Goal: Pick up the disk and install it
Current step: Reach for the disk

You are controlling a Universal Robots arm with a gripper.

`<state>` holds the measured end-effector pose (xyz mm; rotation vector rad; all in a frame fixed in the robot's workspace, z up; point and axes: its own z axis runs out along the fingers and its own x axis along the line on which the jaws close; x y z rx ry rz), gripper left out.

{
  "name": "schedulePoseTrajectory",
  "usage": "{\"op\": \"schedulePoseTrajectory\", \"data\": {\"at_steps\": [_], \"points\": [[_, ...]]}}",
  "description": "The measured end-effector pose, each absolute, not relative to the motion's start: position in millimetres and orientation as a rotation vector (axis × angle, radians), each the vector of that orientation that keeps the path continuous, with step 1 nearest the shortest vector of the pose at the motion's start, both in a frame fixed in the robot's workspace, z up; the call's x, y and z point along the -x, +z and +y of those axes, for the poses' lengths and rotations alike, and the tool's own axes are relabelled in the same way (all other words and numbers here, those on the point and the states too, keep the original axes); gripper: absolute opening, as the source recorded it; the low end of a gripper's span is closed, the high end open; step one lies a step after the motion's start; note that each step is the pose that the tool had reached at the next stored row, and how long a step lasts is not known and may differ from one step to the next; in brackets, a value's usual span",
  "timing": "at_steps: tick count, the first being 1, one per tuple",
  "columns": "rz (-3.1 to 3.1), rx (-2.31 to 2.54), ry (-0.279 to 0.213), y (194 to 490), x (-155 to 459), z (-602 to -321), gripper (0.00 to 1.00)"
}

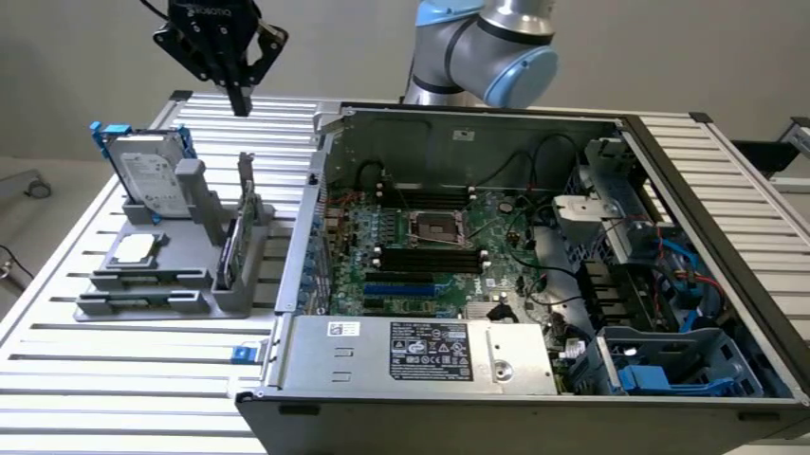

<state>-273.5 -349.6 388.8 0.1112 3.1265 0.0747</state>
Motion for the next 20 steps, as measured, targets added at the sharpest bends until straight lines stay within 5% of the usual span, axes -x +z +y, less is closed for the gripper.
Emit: {"op": "schedulePoseTrajectory", "data": {"at_steps": [20], "points": [[3.130,-0.111,0.074,387.8,347.8,-311.5,0.11]]}}
